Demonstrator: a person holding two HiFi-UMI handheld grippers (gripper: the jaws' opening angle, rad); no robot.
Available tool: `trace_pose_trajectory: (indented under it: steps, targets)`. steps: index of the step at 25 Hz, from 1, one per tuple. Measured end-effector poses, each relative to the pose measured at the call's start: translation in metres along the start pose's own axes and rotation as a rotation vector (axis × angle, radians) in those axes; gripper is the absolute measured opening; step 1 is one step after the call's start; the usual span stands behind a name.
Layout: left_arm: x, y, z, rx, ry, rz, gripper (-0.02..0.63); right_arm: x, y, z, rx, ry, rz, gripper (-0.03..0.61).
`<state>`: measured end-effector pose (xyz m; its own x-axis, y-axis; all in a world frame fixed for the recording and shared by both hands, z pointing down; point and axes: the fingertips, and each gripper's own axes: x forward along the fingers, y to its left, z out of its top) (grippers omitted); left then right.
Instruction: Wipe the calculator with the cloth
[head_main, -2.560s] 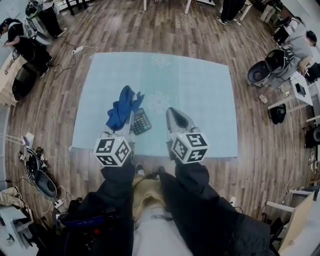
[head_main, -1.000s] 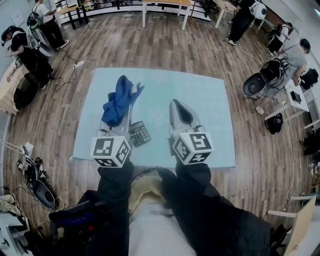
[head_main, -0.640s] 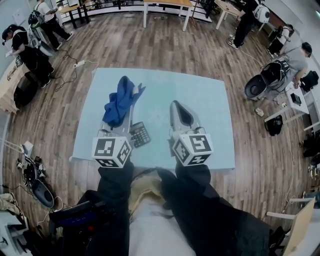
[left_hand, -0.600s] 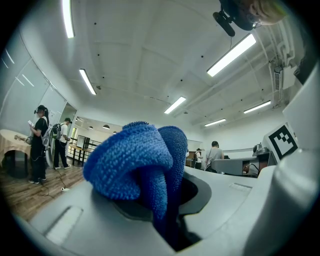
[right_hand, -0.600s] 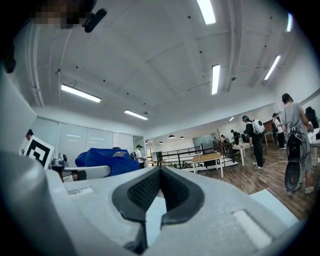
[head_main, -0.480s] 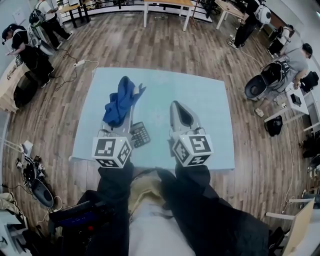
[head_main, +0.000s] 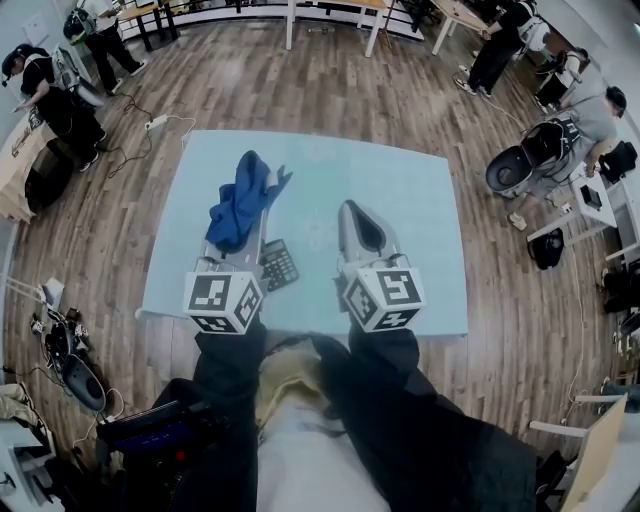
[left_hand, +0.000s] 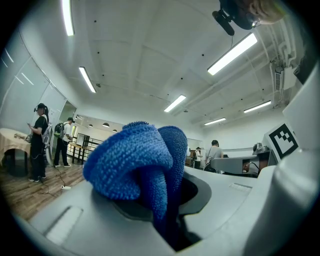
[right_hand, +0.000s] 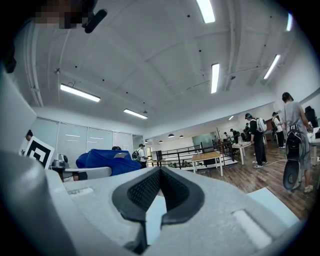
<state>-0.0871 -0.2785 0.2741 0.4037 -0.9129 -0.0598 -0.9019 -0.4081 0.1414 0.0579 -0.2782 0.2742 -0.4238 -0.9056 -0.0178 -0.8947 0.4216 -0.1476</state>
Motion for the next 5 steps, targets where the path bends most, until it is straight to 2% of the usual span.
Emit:
trace_pose_trajectory:
  steps: [5]
  targets:
    - [0.0012, 0.0015, 0.0001, -0.005, 0.003, -0.001, 0.067, 0.0023, 0.001, 0.0, -0.001, 0.006, 0.0, -0.003]
